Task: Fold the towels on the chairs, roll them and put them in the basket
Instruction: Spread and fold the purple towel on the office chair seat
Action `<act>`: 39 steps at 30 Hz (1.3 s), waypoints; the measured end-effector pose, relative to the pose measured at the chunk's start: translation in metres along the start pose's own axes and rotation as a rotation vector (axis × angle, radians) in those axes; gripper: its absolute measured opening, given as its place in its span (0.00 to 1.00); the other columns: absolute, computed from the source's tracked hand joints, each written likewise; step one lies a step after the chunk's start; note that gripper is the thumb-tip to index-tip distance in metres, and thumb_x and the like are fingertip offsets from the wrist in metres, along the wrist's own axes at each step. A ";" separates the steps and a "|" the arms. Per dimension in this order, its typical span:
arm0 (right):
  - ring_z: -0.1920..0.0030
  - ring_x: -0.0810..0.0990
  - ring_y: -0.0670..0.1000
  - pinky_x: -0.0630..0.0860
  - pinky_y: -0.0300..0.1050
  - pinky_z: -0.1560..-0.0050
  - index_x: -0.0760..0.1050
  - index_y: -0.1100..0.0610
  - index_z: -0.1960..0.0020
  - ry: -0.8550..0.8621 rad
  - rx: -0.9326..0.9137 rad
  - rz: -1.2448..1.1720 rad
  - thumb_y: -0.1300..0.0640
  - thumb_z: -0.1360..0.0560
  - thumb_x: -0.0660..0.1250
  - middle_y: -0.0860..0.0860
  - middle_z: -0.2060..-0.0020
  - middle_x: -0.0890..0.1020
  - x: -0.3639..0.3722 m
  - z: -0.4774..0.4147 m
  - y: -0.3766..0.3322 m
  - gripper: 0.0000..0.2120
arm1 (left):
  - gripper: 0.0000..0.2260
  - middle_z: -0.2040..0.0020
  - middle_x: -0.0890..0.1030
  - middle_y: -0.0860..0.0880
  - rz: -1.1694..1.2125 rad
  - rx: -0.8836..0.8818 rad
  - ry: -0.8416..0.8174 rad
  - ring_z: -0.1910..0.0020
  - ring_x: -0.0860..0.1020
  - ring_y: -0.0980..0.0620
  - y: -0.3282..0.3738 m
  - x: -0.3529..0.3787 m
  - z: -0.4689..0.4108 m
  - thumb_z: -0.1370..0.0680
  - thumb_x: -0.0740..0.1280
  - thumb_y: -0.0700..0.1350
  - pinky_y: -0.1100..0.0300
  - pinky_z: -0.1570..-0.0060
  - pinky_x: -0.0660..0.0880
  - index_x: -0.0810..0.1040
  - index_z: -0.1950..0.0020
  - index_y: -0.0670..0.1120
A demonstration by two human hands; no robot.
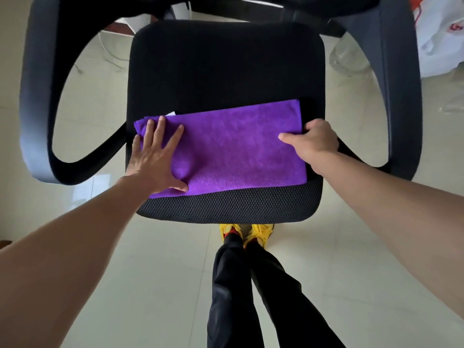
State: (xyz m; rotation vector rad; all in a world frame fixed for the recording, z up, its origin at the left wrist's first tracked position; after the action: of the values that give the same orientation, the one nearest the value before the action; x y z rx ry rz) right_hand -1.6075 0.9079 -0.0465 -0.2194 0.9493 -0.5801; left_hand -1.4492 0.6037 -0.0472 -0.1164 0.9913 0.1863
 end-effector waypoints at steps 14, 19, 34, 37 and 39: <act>0.61 0.82 0.48 0.79 0.42 0.61 0.79 0.52 0.59 -0.195 0.141 -0.339 0.53 0.38 0.80 0.48 0.60 0.84 -0.006 0.007 -0.005 0.13 | 0.66 0.21 0.39 0.44 -0.003 0.009 0.002 0.23 0.42 0.41 -0.001 -0.006 0.002 0.50 0.77 0.69 0.39 0.27 0.49 0.39 0.23 0.57; 0.61 0.84 0.46 0.78 0.39 0.70 0.77 0.54 0.52 -0.340 -0.008 -0.331 0.54 0.30 0.76 0.48 0.57 0.84 -0.037 0.025 -0.019 0.11 | 0.62 0.21 0.41 0.42 0.109 -0.106 -0.054 0.22 0.45 0.41 -0.017 -0.008 0.023 0.44 0.79 0.63 0.43 0.28 0.55 0.42 0.22 0.55; 0.73 0.82 0.50 0.78 0.43 0.74 0.68 0.54 0.46 -0.520 -0.173 -0.162 0.59 0.31 0.74 0.54 0.57 0.79 0.118 0.113 -0.176 0.19 | 0.26 0.29 0.67 0.45 0.555 -0.391 -0.115 0.33 0.69 0.43 -0.087 0.032 0.099 0.25 0.67 0.44 0.48 0.39 0.70 0.66 0.27 0.47; 0.72 0.83 0.55 0.82 0.51 0.69 0.66 0.54 0.46 -0.489 -0.181 -0.061 0.60 0.31 0.73 0.53 0.58 0.78 0.154 0.119 -0.185 0.20 | 0.23 0.30 0.69 0.45 0.597 -0.411 -0.072 0.34 0.71 0.42 -0.099 0.034 0.099 0.25 0.66 0.41 0.49 0.40 0.70 0.70 0.29 0.46; 0.72 0.83 0.56 0.83 0.54 0.66 0.65 0.53 0.46 -0.468 -0.186 -0.008 0.61 0.30 0.72 0.51 0.61 0.77 0.170 0.120 -0.188 0.19 | 0.21 0.32 0.72 0.44 0.611 -0.411 -0.041 0.36 0.73 0.41 -0.103 0.032 0.098 0.25 0.66 0.41 0.49 0.42 0.71 0.72 0.31 0.46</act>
State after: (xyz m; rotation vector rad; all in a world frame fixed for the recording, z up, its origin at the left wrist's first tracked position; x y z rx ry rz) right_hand -1.5034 0.6490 -0.0170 -0.5029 0.5465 -0.4207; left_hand -1.3304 0.5242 -0.0193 -0.1806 0.9139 0.9498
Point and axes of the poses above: each hand's wrist, its own z-axis away from the middle knuckle, its own x-axis out of the palm, y = z × x, the point moved 2 cm from there along -z, towards the middle knuckle
